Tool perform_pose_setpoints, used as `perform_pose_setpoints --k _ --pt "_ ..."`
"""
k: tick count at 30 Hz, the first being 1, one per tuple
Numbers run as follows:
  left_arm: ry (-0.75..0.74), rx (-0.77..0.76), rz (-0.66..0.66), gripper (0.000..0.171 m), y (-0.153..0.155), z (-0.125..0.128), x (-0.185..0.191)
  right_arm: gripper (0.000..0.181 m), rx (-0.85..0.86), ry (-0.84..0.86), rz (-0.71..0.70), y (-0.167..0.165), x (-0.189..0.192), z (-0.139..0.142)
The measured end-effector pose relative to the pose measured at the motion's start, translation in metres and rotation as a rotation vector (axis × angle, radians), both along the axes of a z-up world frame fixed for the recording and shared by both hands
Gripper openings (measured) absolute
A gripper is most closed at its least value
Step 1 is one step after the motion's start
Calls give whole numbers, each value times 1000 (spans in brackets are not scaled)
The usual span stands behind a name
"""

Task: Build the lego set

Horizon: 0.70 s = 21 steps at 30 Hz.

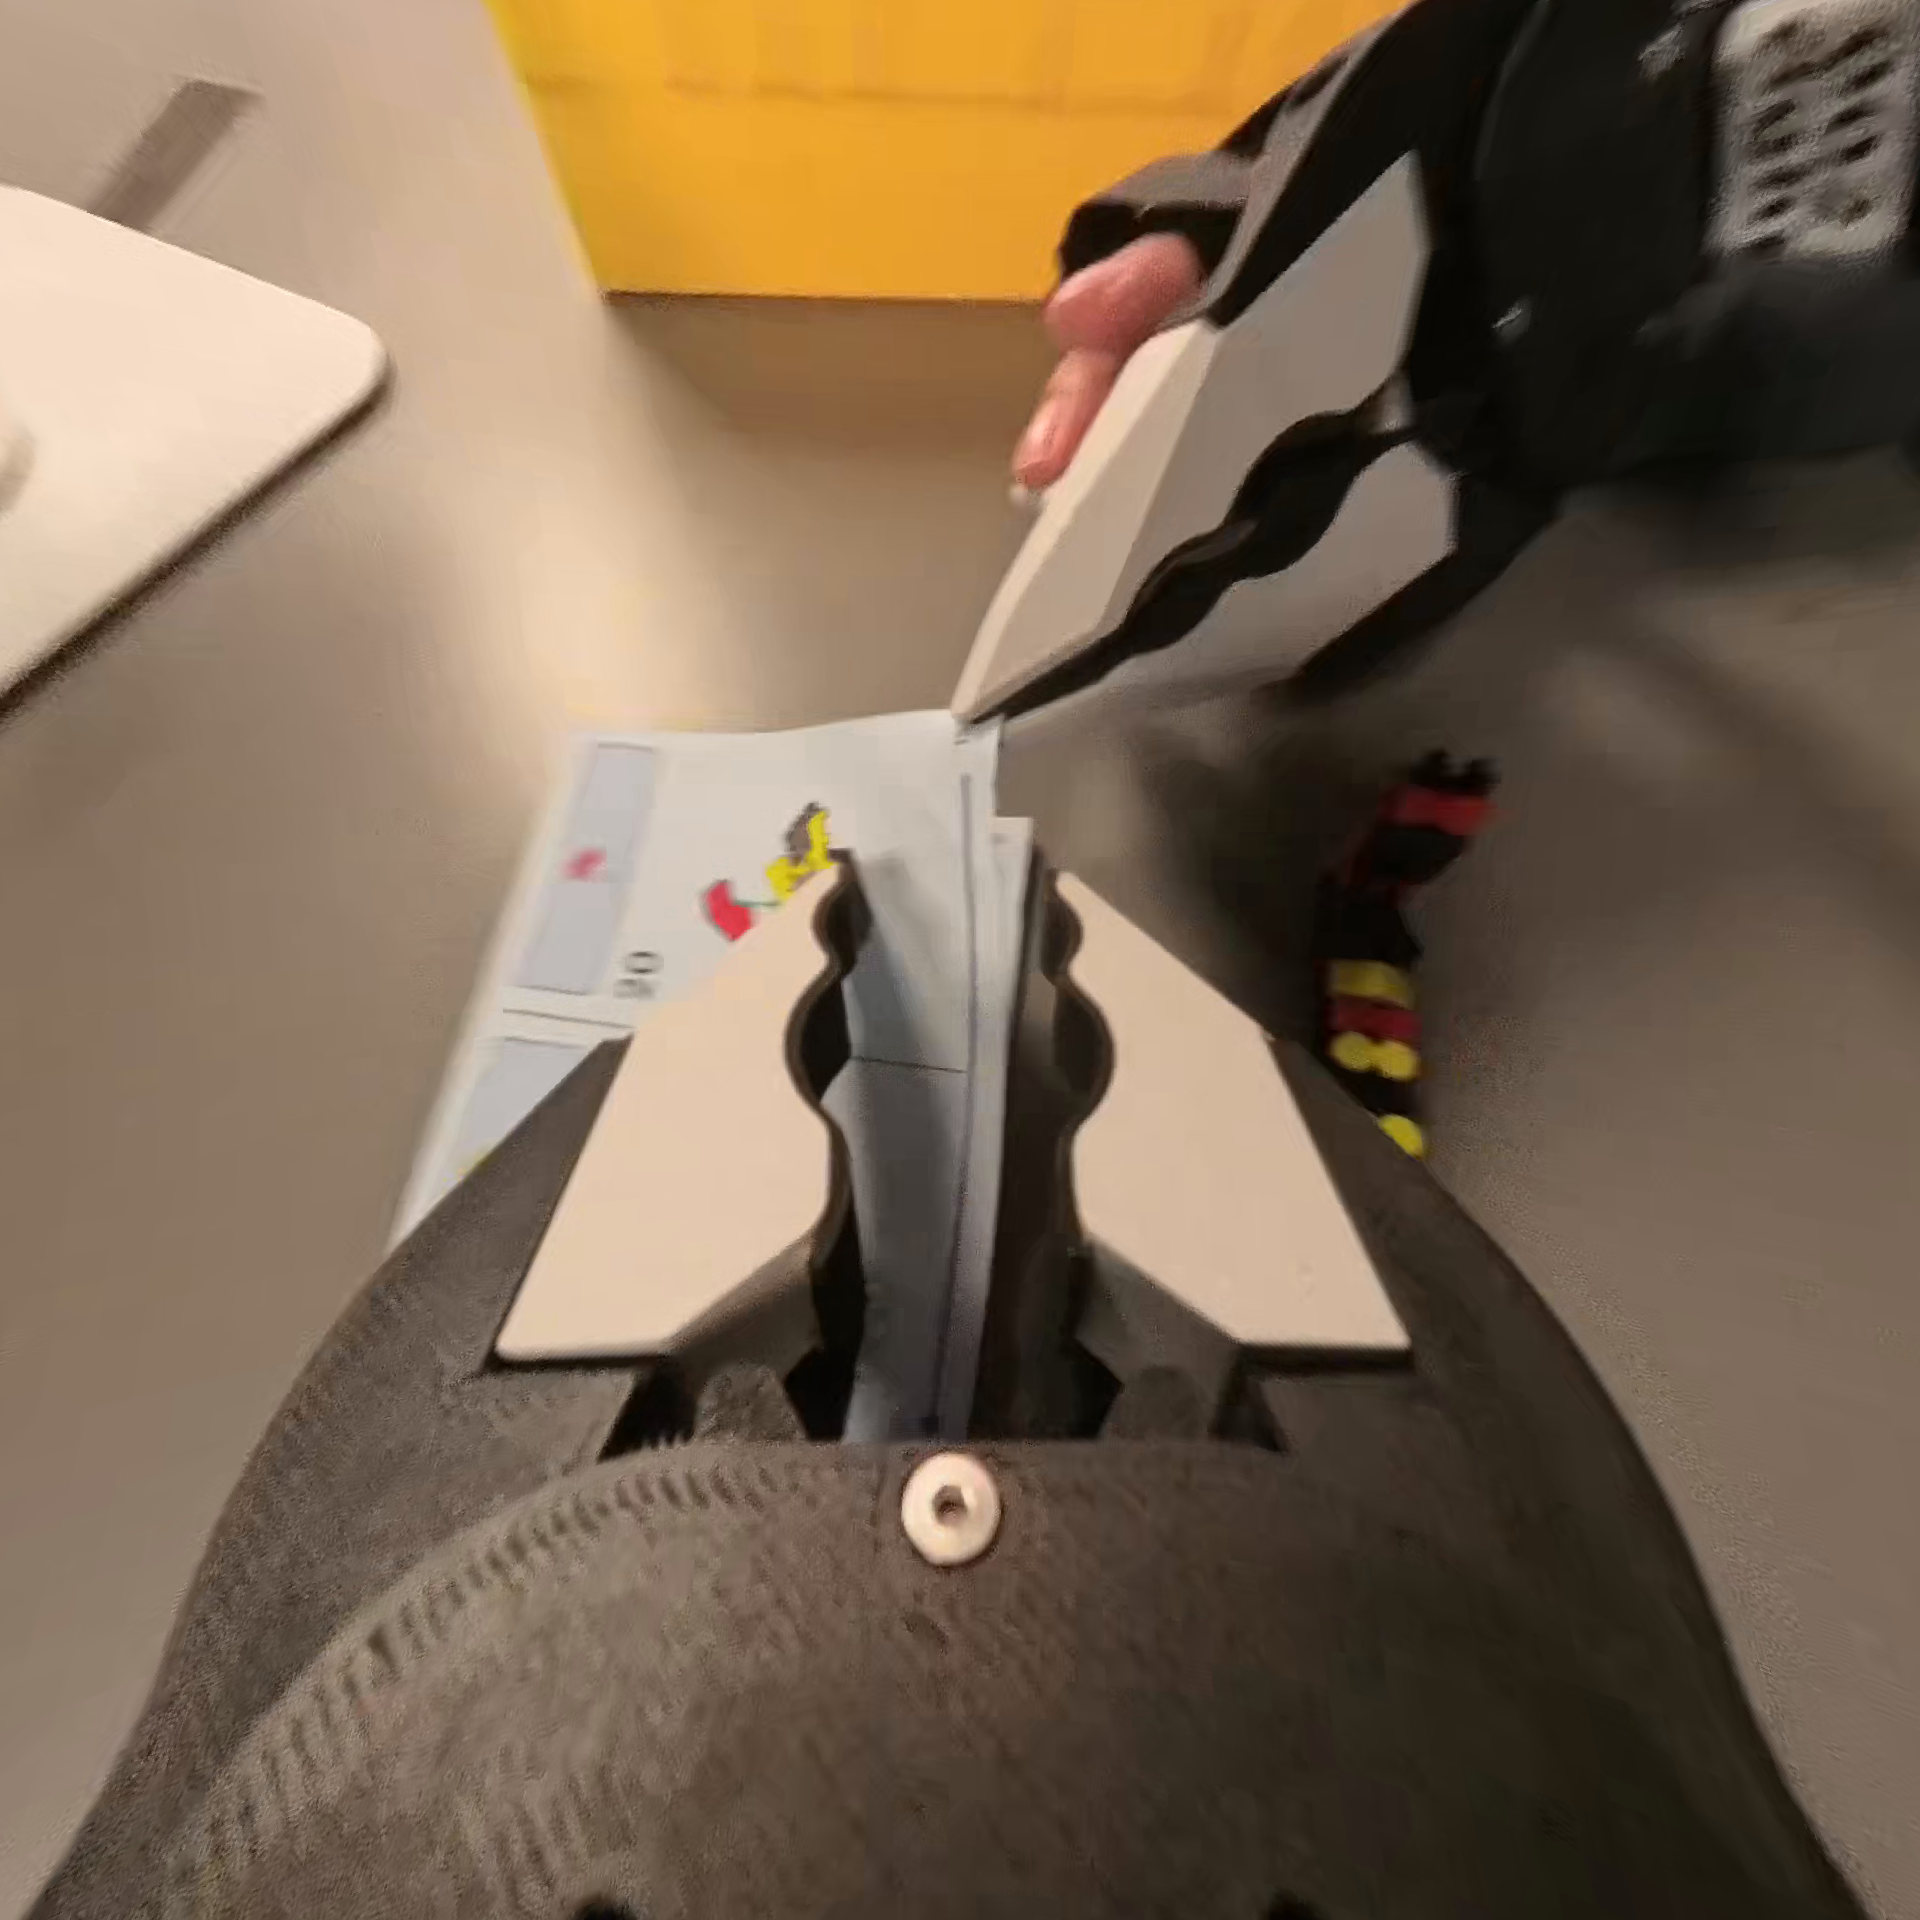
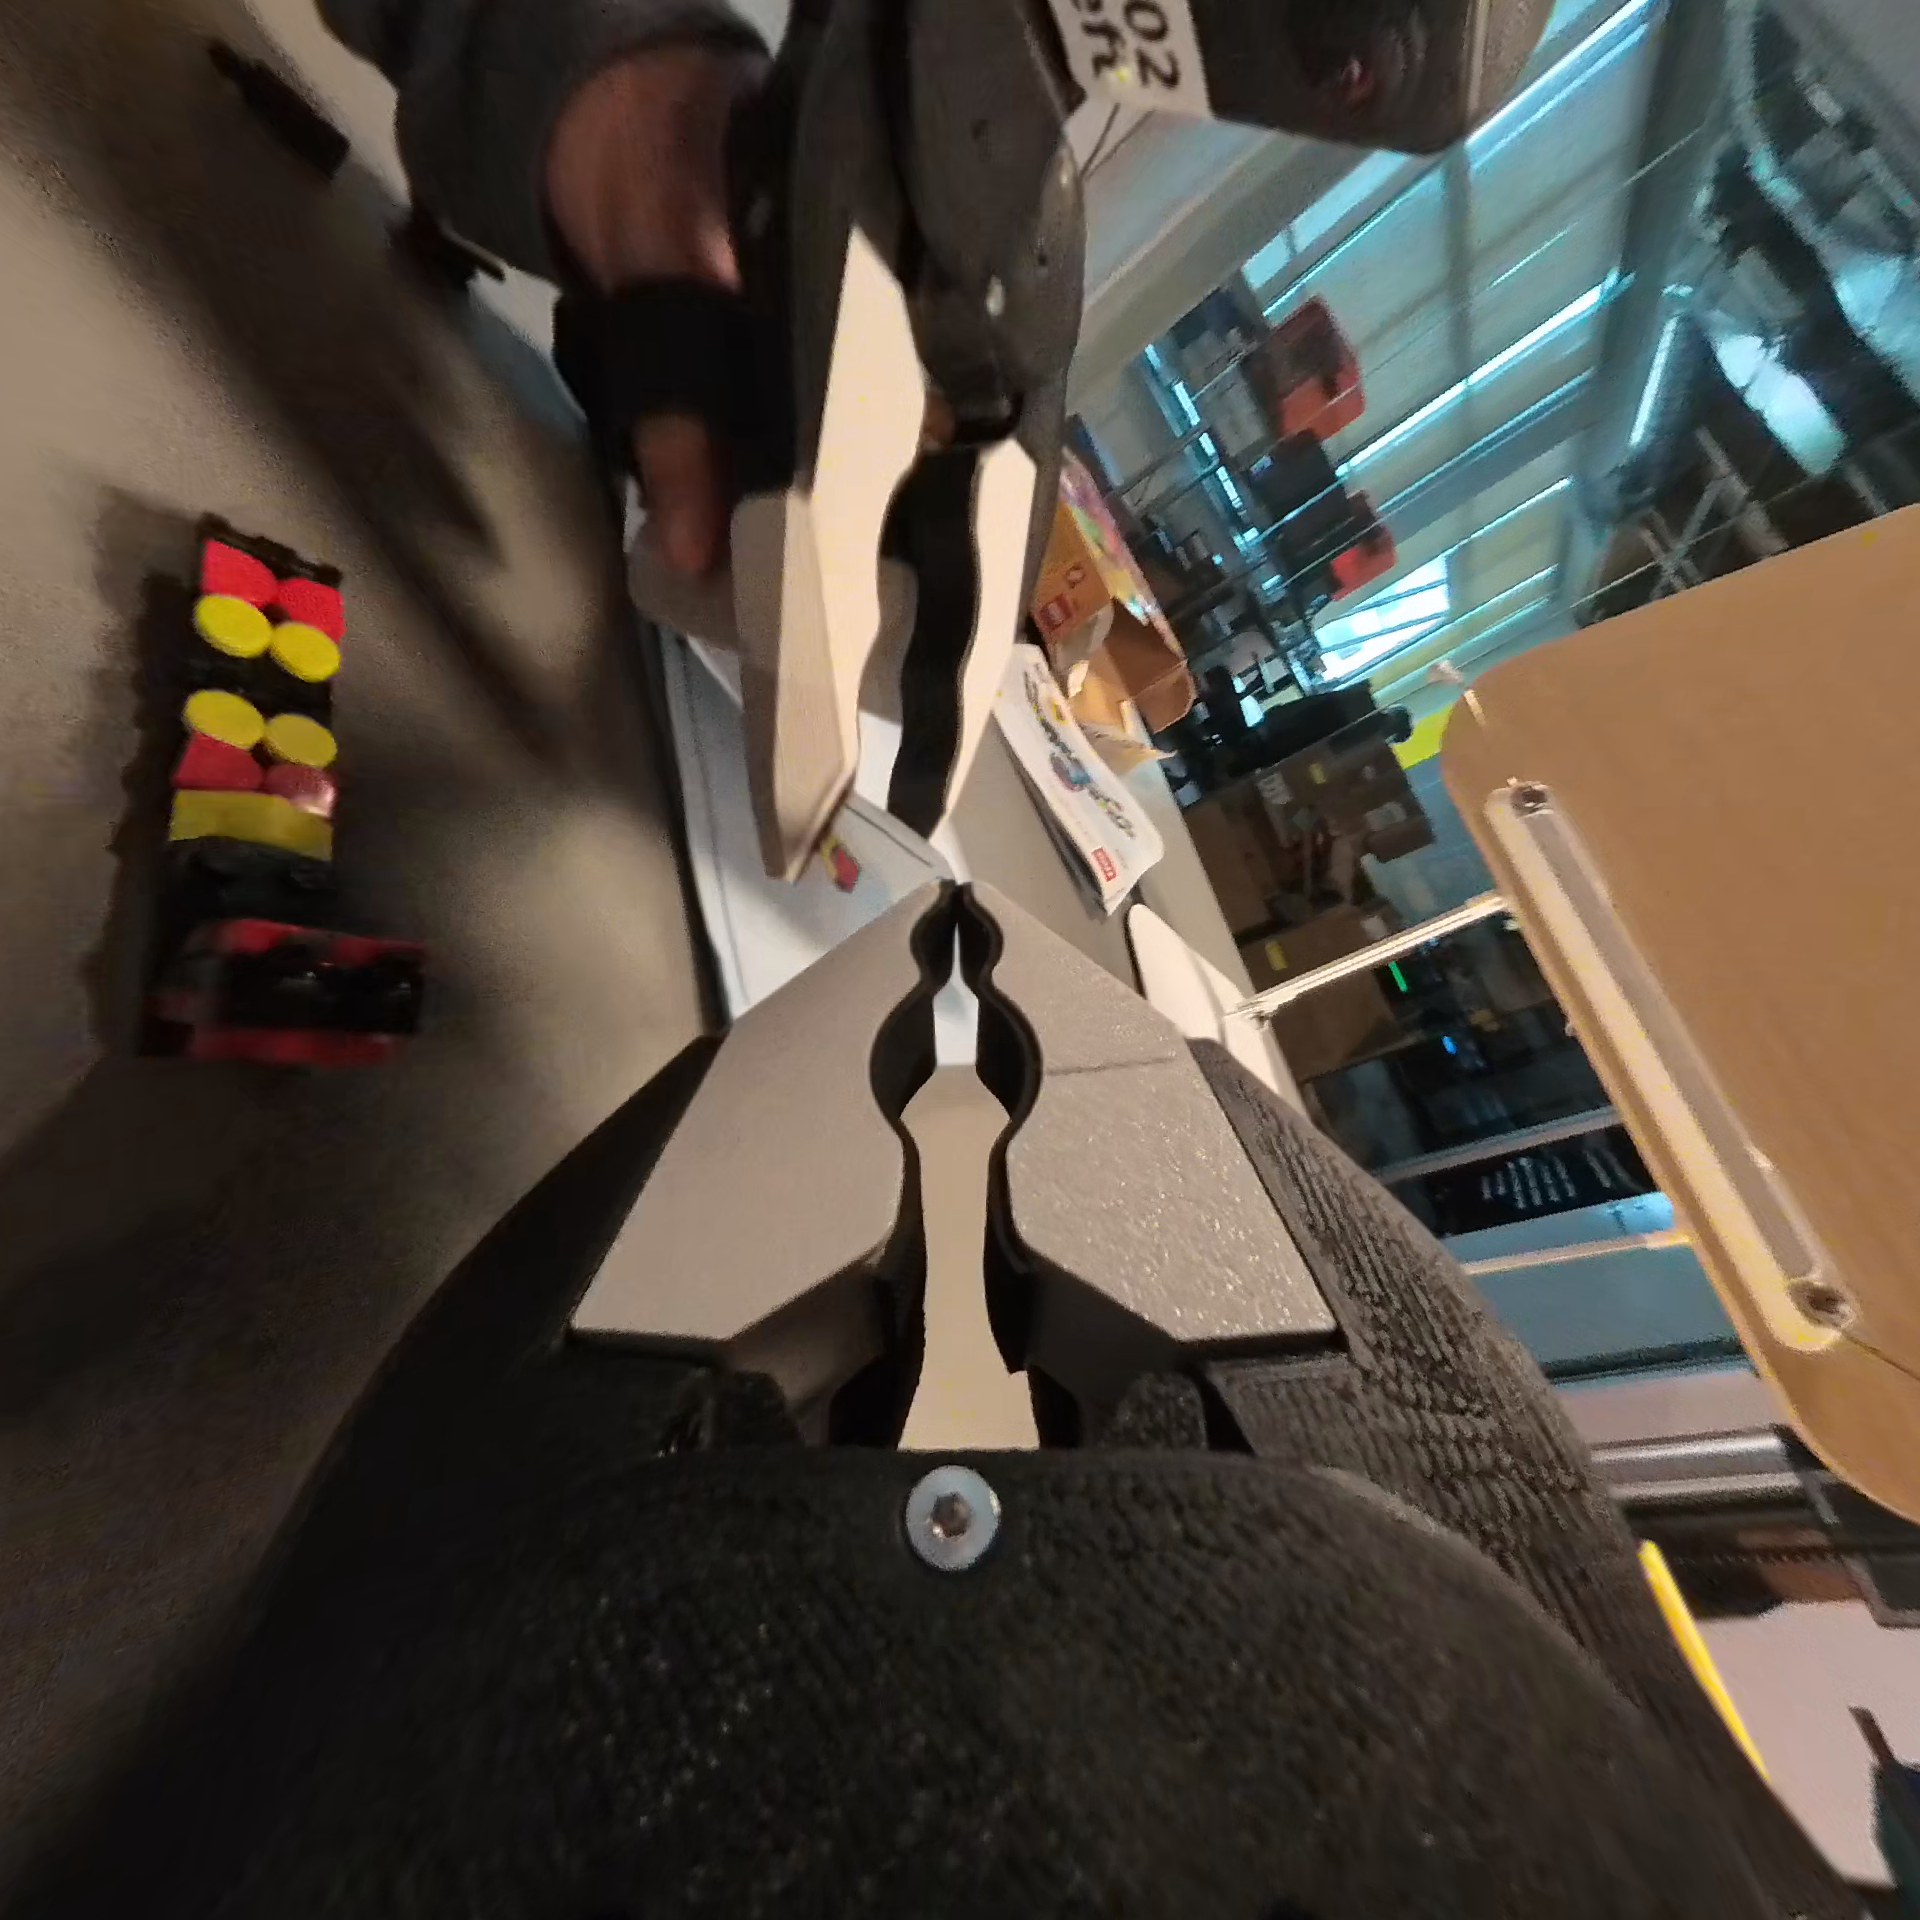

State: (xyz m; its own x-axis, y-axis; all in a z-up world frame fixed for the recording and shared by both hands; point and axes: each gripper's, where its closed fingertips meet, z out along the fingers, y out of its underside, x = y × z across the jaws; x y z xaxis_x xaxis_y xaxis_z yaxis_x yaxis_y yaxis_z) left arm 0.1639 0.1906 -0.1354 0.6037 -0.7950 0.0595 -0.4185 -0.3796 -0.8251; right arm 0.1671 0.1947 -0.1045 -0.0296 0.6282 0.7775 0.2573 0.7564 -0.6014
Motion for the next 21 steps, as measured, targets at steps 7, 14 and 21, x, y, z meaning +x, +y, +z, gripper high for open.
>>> perform_pose_setpoints --k 7,14,21 --pt "0 186 289 0 13 31 -27 15 37 90 -24 5 4 14" --pt "-176 139 501 0 -7 60 -98 14 24 93 -107 26 9 14" --pt "-165 26 631 1 -40 40 -150 12 52 88 -202 45 15 13"
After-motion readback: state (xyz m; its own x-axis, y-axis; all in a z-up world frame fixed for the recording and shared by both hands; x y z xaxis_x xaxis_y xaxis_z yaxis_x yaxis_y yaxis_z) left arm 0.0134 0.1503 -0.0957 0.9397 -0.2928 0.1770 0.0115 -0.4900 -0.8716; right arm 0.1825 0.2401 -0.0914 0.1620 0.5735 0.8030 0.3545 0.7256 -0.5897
